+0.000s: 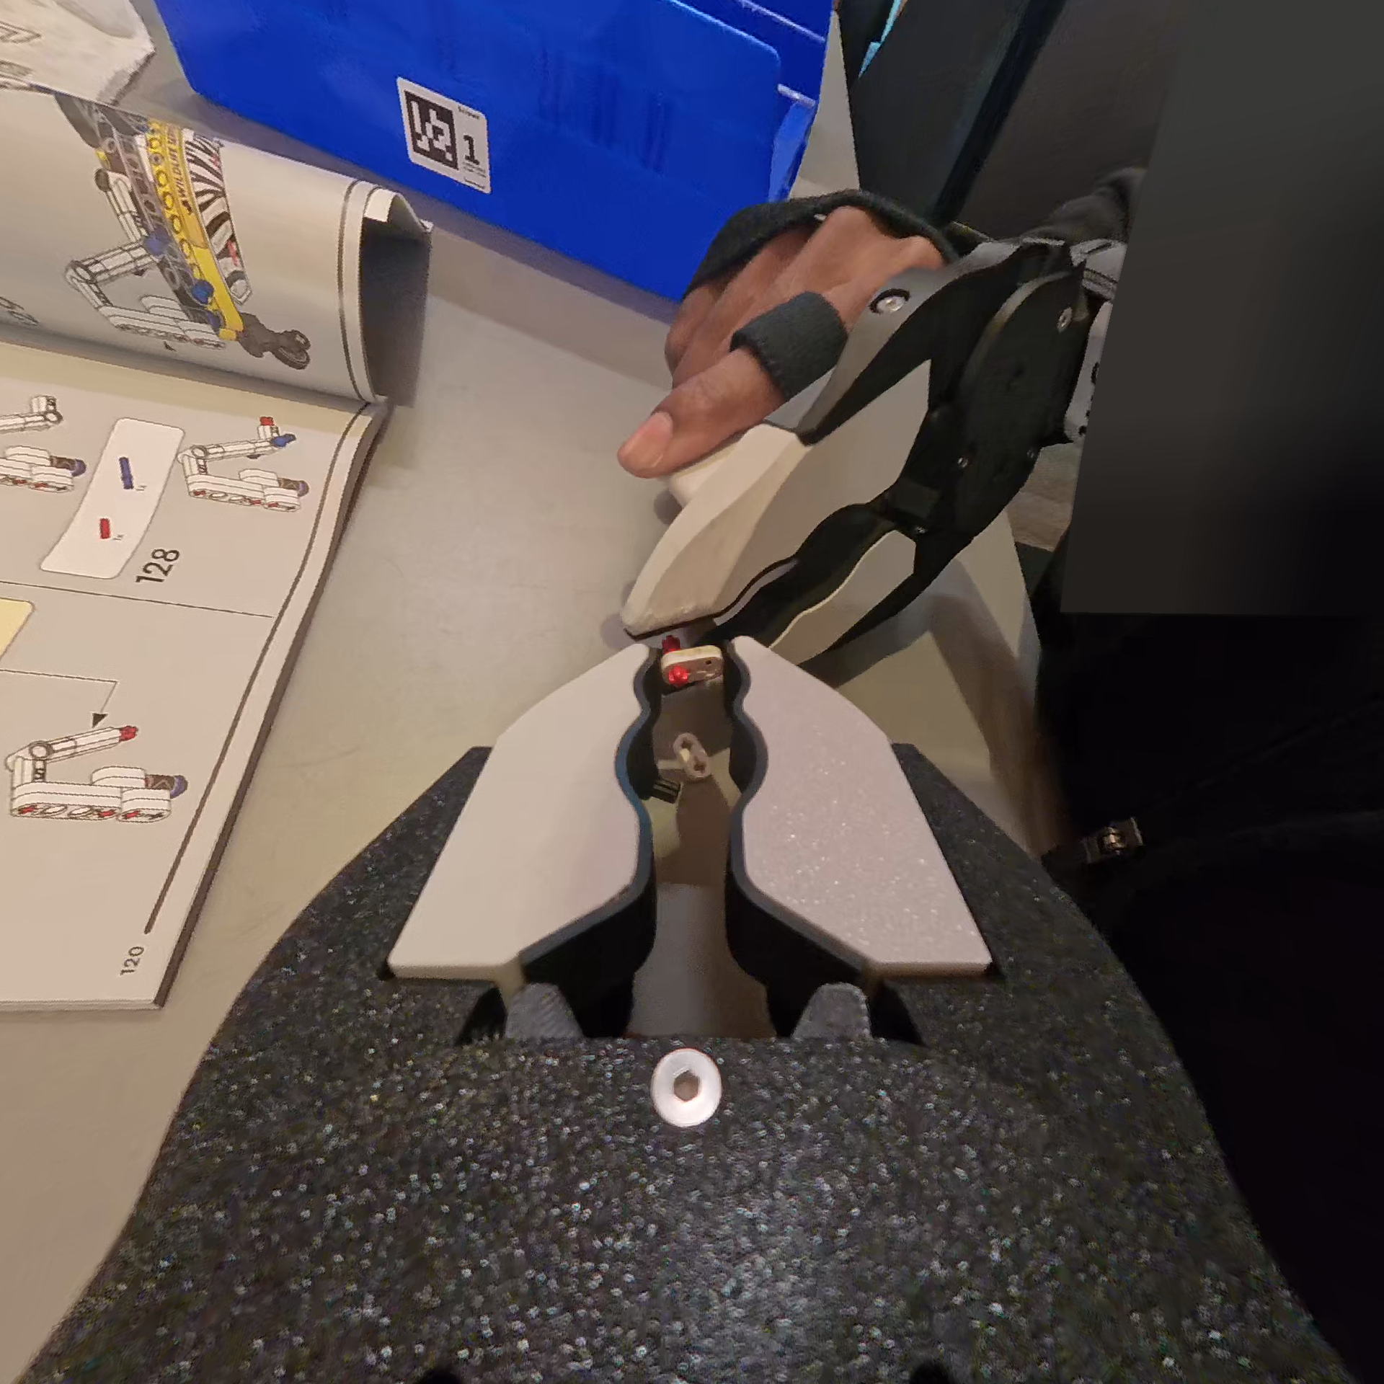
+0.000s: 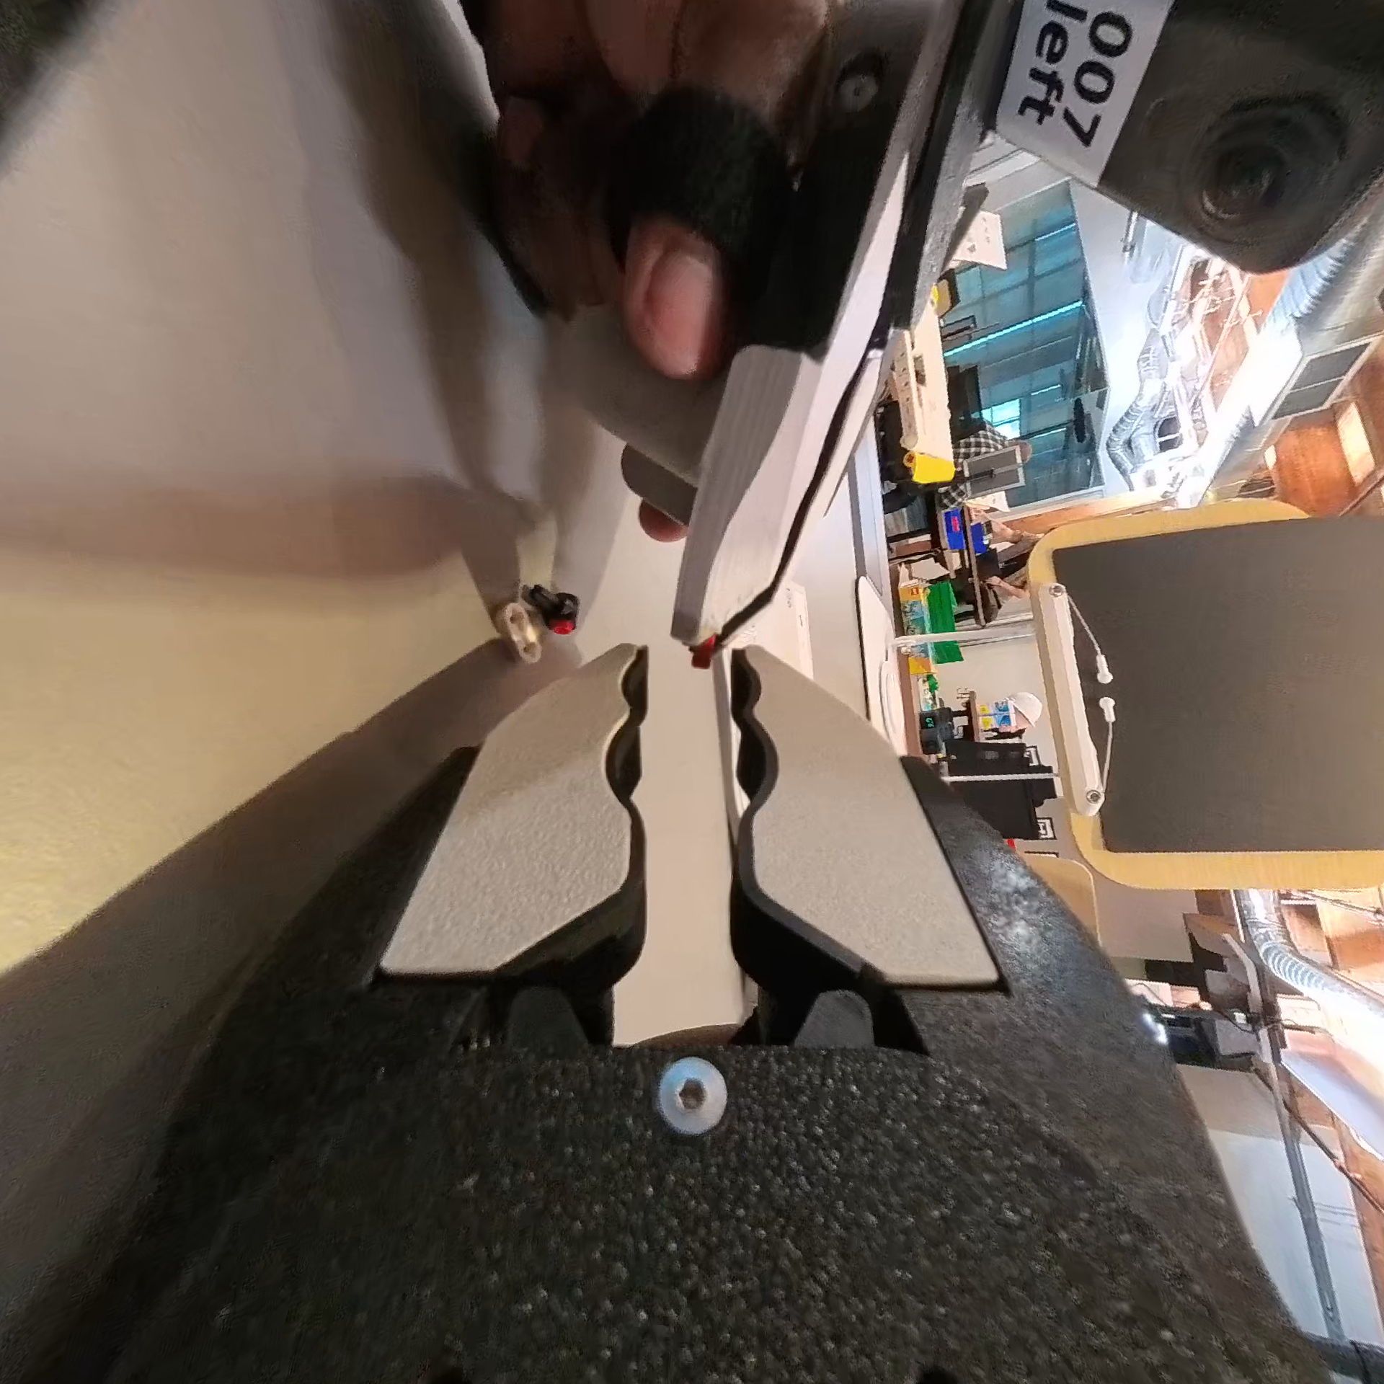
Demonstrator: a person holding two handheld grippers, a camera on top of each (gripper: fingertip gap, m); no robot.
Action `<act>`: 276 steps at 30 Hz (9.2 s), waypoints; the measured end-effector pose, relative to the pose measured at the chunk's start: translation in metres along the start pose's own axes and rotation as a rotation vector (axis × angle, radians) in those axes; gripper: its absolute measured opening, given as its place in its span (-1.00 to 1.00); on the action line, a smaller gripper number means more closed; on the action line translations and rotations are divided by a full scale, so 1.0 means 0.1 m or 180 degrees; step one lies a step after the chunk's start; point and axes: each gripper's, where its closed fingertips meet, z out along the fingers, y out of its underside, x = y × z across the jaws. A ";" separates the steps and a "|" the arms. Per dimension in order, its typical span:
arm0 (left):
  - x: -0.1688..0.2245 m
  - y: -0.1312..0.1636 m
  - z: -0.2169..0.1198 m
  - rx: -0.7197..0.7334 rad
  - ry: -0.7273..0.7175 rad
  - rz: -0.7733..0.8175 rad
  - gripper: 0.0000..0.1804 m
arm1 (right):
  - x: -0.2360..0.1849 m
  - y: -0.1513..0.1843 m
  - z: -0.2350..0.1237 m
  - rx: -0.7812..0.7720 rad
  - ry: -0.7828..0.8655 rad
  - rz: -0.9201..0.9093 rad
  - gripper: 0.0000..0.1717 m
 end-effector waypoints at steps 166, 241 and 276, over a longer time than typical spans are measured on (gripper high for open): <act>-0.13 0.47 -0.08 -0.0980 -0.0026 0.1186 -0.82 | -0.33 1.55 -1.80 -0.1978 0.0060 0.3682 -0.69; -0.02 -0.02 -0.09 0.0057 0.0188 0.0129 -0.82 | 0.14 -0.07 -0.06 0.0135 -0.0227 0.1645 -1.00; 0.00 -0.20 -0.17 0.0483 0.0488 -0.0408 -0.81 | 0.31 -0.12 -0.12 0.0595 -0.0357 0.2579 -0.88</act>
